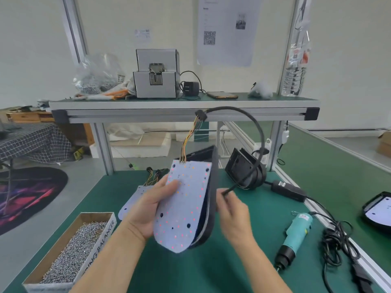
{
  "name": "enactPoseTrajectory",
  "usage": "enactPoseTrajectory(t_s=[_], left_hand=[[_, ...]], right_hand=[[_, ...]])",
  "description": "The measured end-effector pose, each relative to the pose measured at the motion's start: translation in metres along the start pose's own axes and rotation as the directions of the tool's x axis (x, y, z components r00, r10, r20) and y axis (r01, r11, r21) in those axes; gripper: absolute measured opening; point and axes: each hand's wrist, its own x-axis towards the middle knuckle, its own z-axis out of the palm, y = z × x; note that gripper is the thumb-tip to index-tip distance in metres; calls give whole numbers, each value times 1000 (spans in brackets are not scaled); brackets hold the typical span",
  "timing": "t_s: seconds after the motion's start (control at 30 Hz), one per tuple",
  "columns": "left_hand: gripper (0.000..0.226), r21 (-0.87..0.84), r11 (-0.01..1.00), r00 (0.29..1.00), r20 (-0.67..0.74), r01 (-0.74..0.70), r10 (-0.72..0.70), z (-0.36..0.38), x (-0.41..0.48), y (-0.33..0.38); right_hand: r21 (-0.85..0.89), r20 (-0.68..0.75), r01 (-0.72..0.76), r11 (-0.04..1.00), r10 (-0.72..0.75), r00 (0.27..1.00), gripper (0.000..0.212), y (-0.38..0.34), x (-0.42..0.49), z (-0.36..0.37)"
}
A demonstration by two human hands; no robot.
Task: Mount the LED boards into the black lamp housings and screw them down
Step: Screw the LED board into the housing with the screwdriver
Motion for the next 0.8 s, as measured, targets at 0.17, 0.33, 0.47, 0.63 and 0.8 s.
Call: enactPoseTrajectory(t_s=[0.17, 0.33, 0.47, 0.63, 0.8], left_hand=[[33, 380, 924, 998, -52, 43, -25, -23, -11, 9], [34, 588, 805, 990, -138, 73, 10, -31, -8, -8], [25, 789, 613, 973, -174, 46, 152, -33, 1, -14], [31, 744, 668, 950, -218, 12, 225, -37, 7, -12], [28, 631, 776, 960, -233, 25, 158, -37, 3, -9]], right_hand=[[290, -286, 70, 954, 16, 958, 28, -29, 27, -37], [357, -412, 254, 899, -93, 907, 25, -66, 24, -46], [242, -414, 301, 922, -183, 892, 24, -84, 10, -41], [113, -404, 307, 945, -238, 883, 23, -85, -1, -41], [97, -384, 256, 962, -201, 901, 24, -76, -1, -35]])
